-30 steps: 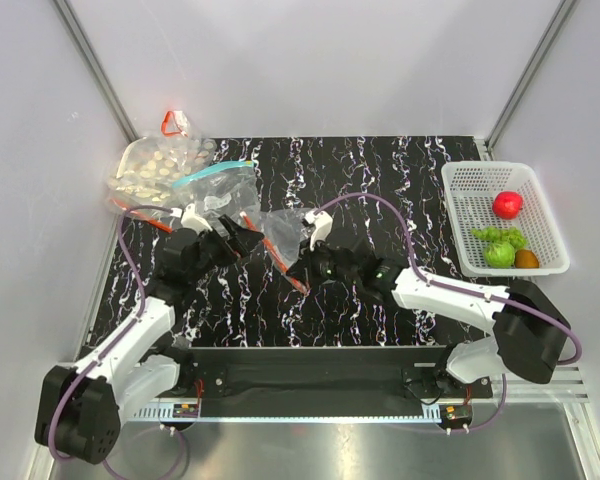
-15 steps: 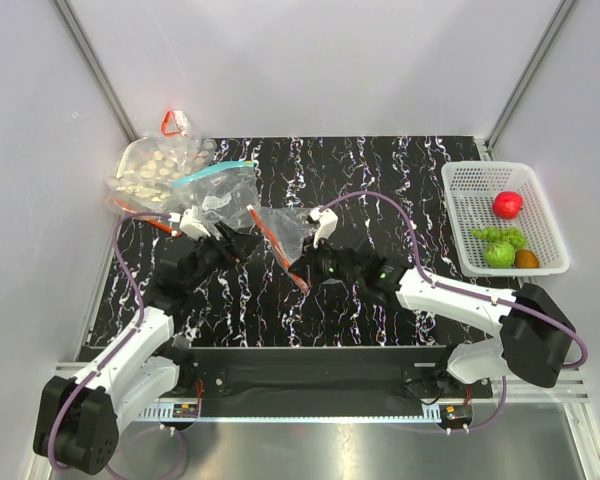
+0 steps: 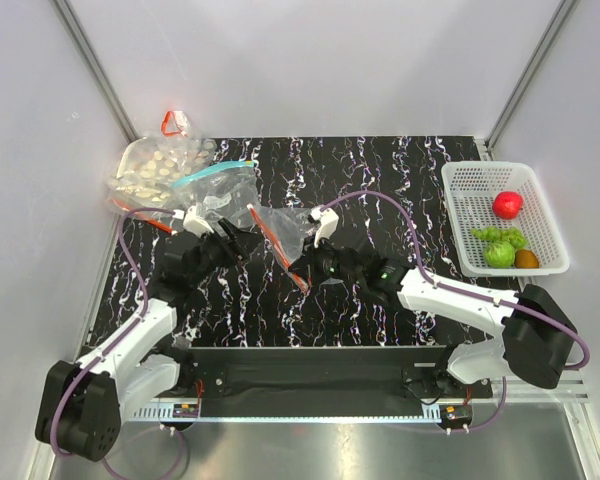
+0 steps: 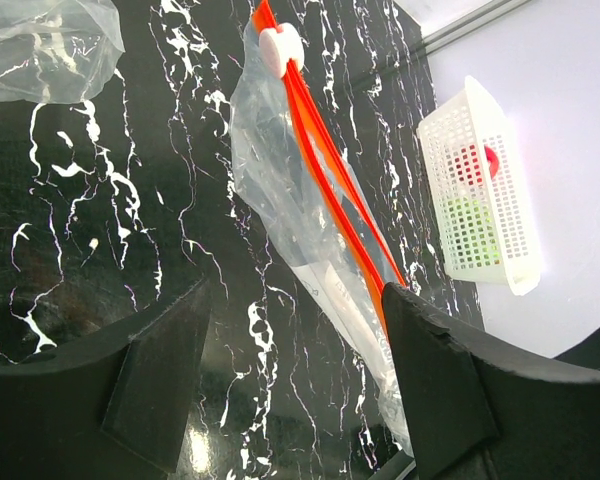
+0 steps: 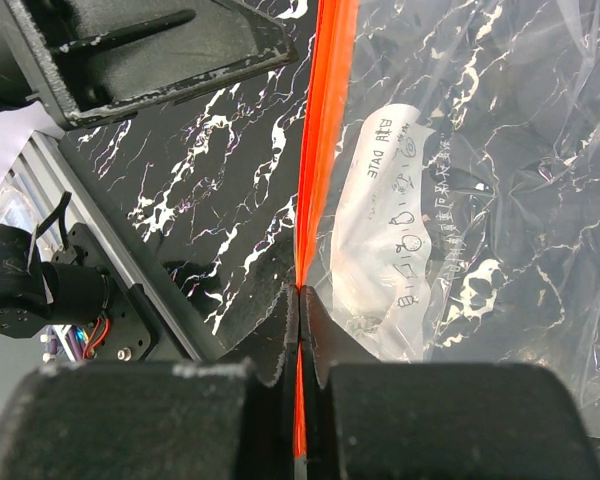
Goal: Place the food in the zip-top bag and seal the zipper
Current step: Open the zipper of the food storage bag at the center of the board.
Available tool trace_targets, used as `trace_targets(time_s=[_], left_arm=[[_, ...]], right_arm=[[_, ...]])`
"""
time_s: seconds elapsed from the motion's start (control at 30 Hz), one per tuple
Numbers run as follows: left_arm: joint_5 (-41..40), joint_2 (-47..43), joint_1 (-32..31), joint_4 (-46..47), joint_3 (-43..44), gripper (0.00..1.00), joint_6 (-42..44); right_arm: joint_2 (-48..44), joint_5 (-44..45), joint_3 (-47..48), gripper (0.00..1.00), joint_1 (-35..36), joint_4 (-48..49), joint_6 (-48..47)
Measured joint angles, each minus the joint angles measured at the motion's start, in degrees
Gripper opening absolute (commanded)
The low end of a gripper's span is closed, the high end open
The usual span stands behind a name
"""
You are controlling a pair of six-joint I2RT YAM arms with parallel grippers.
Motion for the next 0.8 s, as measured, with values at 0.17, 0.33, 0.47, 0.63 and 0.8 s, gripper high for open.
trace_targets(time_s=[0.17, 0.33, 0.47, 0.63, 0.8], left_arm=[[0.0, 1.62, -0.11, 0.22, 0.57, 0.75, -0.02], [0.0, 2.62, -0.22, 0.44, 0.94, 0.75, 0.0], [-0.02, 3.58, -0.61, 0.94, 1.73, 0.78, -0.02], [-0.07, 4.26, -1.29, 1.2, 2.4, 0.78, -0.02], [-0.31, 5.42, -2.49, 1.18, 3.48, 0.74, 0.0]], right_arm=[[0.0, -0.26, 0.0, 0.0, 0.0, 0.0, 0.0], [0.02, -0.42, 0.0, 0.0, 0.0, 0.0, -0.02], [0.04, -0.52, 0.0, 0.0, 0.0, 0.02, -0.02], [0.46, -1.62, 0.0, 0.0, 0.0, 0.04, -0.04], [0.5, -1.92, 0.0, 0.0, 0.0, 0.04, -0.04]])
